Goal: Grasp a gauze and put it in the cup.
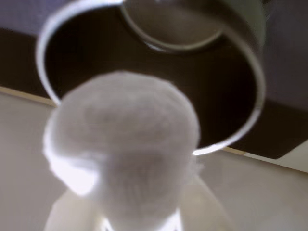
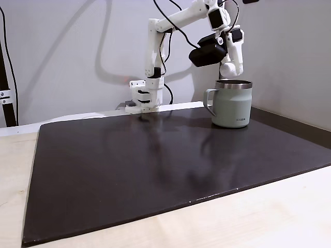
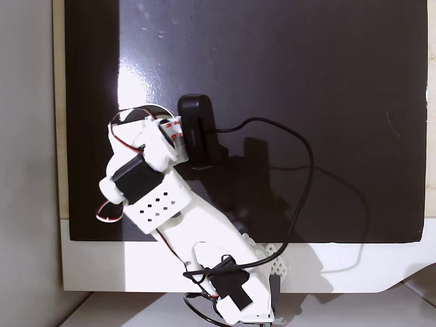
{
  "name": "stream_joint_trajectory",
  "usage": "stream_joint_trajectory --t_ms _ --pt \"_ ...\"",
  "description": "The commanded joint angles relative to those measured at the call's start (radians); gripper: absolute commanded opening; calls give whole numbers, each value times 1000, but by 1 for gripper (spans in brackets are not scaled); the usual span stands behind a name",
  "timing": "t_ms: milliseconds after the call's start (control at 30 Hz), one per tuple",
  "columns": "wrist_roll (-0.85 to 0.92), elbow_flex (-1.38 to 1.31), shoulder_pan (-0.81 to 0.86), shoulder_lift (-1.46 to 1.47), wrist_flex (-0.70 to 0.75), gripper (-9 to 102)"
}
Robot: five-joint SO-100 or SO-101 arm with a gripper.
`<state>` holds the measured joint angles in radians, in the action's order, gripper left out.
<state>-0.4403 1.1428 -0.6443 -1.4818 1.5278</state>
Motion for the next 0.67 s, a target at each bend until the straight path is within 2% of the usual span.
stream_joint_trajectory --t_ms 0,267,633 --pt "17 -11 -9 -26 -3 1" --pt "18 -9 -18 -20 -9 32" --pt "17 -9 -15 -25 -9 35"
